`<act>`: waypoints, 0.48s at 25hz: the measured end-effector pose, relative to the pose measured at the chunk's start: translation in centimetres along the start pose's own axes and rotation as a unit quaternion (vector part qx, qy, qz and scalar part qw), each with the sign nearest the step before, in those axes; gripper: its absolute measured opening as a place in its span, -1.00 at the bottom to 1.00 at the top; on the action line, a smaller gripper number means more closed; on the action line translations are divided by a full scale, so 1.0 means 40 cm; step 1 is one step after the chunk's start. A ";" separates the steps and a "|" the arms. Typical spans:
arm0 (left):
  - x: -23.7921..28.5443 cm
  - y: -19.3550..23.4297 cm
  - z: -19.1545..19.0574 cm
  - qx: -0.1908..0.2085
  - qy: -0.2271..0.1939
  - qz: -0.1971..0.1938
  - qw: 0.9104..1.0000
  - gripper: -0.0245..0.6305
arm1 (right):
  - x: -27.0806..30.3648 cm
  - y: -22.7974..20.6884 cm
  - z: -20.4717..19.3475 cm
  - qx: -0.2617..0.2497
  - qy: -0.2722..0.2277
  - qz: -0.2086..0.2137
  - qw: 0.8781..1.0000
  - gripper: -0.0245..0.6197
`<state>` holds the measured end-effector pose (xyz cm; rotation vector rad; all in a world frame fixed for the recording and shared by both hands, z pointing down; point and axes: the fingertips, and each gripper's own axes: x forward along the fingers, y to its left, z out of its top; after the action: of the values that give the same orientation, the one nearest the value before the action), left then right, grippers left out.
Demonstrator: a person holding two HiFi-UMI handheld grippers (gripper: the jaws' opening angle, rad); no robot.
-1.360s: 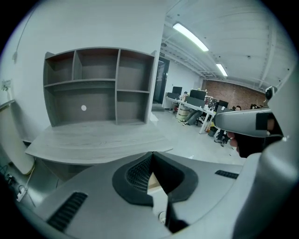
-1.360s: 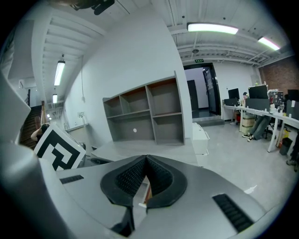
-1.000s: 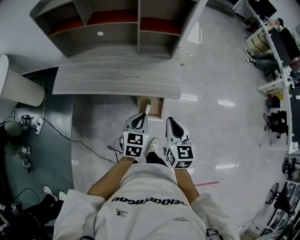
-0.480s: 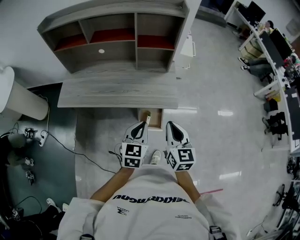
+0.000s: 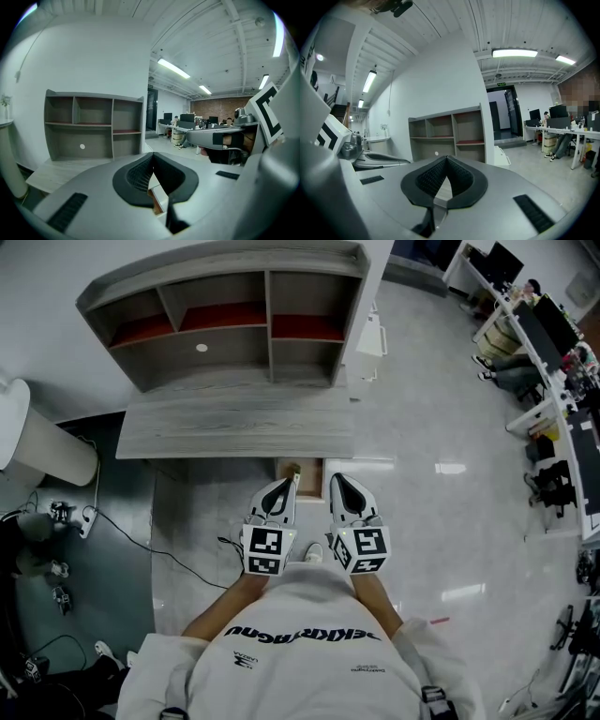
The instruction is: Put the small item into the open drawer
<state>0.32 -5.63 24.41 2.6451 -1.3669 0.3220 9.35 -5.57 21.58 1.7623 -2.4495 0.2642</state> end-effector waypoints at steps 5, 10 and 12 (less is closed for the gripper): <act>-0.004 0.000 -0.006 0.004 -0.003 0.000 1.000 -0.88 | -0.002 0.003 -0.012 0.001 0.001 0.000 1.000 -0.82; -0.005 0.005 -0.013 0.005 -0.003 0.000 1.000 -0.88 | -0.001 0.006 -0.015 -0.001 -0.001 -0.001 1.000 -0.82; -0.002 0.003 -0.016 0.004 -0.001 0.000 1.000 -0.88 | 0.000 0.004 -0.015 -0.003 -0.001 -0.001 1.000 -0.82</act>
<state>0.11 -5.49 25.02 2.6525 -1.3682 0.3241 9.19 -5.38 22.16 1.7638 -2.4472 0.2546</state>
